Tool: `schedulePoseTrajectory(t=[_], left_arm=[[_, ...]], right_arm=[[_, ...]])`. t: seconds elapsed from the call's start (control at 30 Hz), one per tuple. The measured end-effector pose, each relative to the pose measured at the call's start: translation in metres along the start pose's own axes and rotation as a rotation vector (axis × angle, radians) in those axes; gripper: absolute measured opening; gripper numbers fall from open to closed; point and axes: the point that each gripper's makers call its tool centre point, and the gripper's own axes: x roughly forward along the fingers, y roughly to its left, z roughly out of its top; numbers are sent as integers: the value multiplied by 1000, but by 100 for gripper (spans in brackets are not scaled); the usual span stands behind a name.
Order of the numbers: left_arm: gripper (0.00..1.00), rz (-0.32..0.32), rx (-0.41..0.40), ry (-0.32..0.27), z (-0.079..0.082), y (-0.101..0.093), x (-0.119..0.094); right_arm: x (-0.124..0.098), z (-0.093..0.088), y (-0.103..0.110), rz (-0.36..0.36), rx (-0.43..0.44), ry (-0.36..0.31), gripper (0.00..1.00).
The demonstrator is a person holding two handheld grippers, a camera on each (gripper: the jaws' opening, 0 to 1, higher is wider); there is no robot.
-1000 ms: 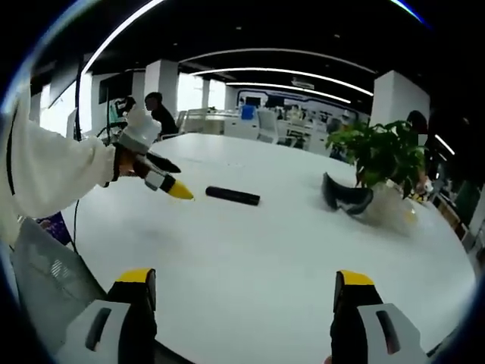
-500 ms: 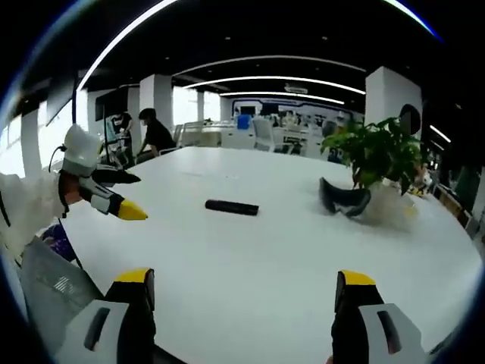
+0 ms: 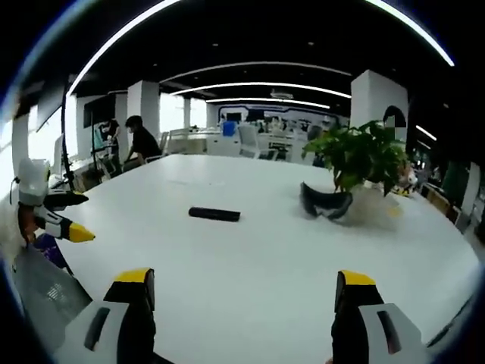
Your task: Press the specified remote control buttons in sequence, fully releasing each button before pressing the next.
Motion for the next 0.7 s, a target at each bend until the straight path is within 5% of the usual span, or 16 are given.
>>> schedulePoseTrajectory(t=[0.33, 0.7], left_arm=[[100, 72, 4, -17, -18, 8, -11], [100, 92, 64, -4, -15, 5, -11]], right_arm=[[1, -4, -3, -25, -6, 8, 92], [2, -7, -2, -44, -53, 24, 92]])
